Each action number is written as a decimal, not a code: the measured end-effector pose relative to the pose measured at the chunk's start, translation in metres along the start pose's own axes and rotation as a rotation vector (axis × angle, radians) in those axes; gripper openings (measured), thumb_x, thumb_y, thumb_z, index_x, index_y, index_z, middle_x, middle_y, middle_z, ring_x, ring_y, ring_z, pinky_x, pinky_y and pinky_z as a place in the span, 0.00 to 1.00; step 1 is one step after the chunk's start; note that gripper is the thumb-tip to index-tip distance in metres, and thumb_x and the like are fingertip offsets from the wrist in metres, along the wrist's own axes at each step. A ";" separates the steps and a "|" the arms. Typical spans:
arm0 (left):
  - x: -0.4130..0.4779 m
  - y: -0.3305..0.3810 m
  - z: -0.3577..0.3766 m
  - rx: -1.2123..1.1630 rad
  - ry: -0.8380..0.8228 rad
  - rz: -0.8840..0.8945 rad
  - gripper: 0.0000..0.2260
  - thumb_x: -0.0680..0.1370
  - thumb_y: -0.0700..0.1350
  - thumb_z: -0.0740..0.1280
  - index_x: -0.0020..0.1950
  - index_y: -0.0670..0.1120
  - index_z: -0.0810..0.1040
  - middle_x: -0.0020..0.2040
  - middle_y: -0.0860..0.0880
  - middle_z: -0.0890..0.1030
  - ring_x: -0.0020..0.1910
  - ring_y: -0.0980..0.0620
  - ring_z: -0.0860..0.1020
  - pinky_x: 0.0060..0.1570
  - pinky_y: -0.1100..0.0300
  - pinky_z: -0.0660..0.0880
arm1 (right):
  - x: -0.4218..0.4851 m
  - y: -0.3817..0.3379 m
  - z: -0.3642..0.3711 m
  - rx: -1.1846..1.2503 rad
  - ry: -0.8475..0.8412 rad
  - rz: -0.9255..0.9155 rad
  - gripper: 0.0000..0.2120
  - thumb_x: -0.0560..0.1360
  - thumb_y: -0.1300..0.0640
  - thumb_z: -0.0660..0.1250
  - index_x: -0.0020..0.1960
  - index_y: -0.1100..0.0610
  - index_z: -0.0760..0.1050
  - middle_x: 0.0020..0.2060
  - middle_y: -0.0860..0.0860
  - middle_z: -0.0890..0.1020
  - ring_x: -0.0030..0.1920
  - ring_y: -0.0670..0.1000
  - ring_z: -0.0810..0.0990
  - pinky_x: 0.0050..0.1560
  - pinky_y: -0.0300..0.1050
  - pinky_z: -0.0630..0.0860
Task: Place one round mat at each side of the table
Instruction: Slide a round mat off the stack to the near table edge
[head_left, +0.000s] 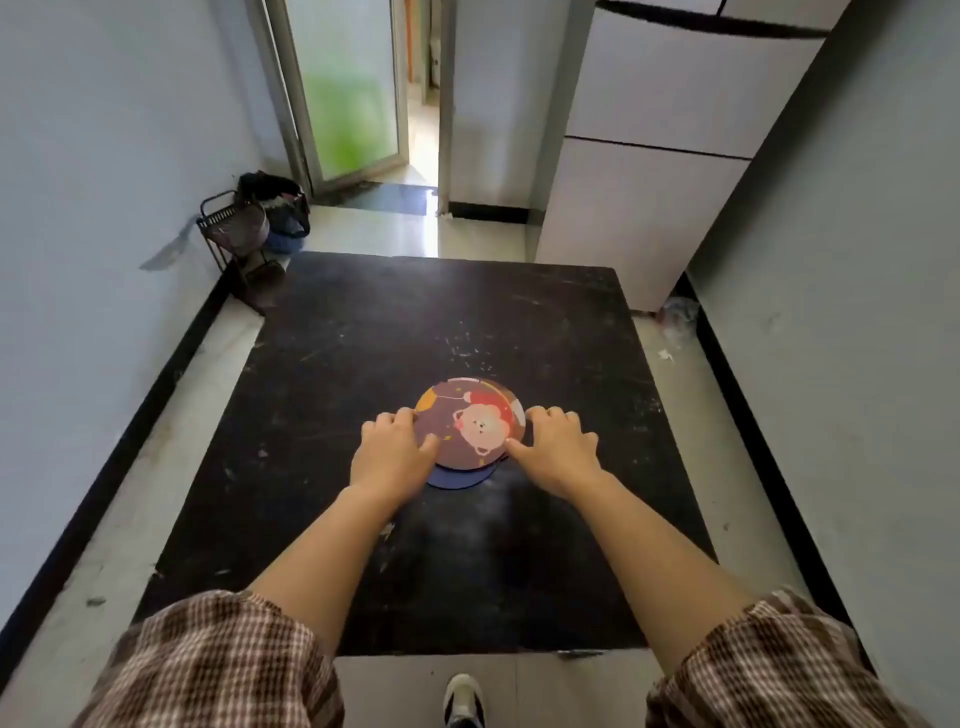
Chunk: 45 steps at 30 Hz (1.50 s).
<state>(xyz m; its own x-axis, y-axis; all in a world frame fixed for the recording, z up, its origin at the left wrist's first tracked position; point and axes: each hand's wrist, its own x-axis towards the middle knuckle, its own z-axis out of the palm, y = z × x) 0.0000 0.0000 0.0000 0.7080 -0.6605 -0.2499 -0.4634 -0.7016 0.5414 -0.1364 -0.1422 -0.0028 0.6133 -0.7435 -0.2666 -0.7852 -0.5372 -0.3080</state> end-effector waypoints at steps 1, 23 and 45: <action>0.009 0.000 0.007 -0.004 -0.028 -0.044 0.21 0.77 0.53 0.60 0.68 0.46 0.67 0.65 0.43 0.72 0.64 0.43 0.67 0.56 0.48 0.71 | 0.011 0.002 0.003 0.005 -0.044 0.016 0.27 0.73 0.41 0.61 0.66 0.53 0.65 0.62 0.55 0.72 0.63 0.58 0.67 0.59 0.61 0.65; 0.074 0.000 0.063 -0.431 0.135 -0.396 0.11 0.75 0.40 0.67 0.57 0.45 0.74 0.53 0.44 0.80 0.47 0.50 0.76 0.43 0.58 0.71 | 0.094 0.003 0.059 0.235 -0.090 0.170 0.23 0.73 0.47 0.62 0.64 0.58 0.69 0.57 0.56 0.72 0.58 0.56 0.71 0.56 0.55 0.74; -0.013 -0.056 0.026 -0.444 -0.463 -0.355 0.21 0.73 0.48 0.72 0.63 0.47 0.71 0.48 0.50 0.79 0.42 0.53 0.79 0.33 0.61 0.74 | -0.054 0.027 0.049 0.997 -0.220 0.370 0.06 0.74 0.67 0.65 0.47 0.63 0.80 0.36 0.54 0.81 0.33 0.51 0.75 0.30 0.42 0.70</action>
<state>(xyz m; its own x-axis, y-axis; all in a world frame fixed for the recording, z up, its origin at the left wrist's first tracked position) 0.0032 0.0409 -0.0478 0.4322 -0.5283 -0.7308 0.0814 -0.7843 0.6150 -0.1865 -0.0975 -0.0418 0.4329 -0.6517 -0.6228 -0.5622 0.3449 -0.7517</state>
